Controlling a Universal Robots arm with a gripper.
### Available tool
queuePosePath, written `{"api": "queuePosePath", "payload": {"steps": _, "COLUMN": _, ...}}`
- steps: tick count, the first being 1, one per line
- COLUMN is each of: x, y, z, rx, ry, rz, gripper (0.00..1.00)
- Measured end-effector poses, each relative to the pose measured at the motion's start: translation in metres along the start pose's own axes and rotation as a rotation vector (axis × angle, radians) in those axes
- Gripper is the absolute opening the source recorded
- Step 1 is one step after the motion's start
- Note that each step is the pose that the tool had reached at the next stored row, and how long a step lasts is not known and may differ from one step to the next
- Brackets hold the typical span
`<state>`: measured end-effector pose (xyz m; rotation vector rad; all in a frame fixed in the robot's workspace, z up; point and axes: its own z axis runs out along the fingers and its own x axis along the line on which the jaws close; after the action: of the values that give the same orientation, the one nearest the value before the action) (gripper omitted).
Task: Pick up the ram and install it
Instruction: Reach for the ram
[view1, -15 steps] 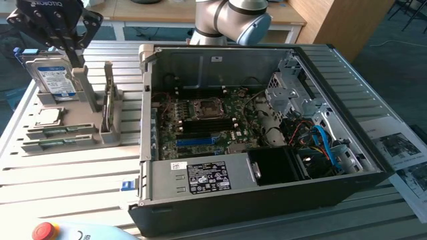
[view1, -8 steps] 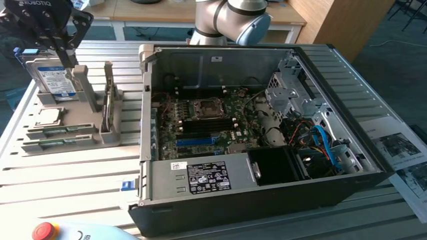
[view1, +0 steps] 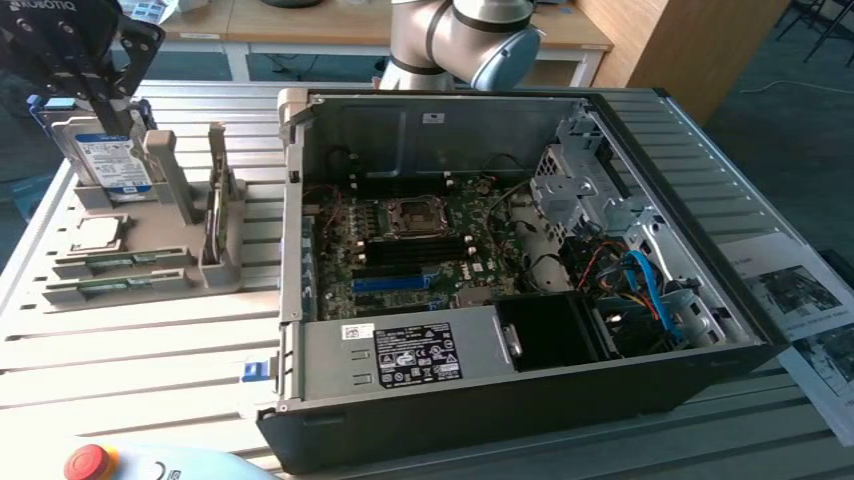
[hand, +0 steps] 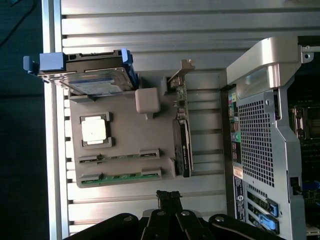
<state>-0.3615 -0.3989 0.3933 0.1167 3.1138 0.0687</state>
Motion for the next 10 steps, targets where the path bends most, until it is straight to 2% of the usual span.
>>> {"api": "queuePosePath", "payload": {"steps": 3, "x": 0.0039, "y": -0.0003, "z": 0.0, "rx": -0.0001, "ry": -0.0001, "rz": 0.0, "gripper": 0.11}}
{"api": "queuePosePath", "payload": {"steps": 10, "x": 0.0044, "y": -0.0003, "z": -0.0001, "rx": 0.0, "ry": -0.0001, "rz": 0.0, "gripper": 0.11}}
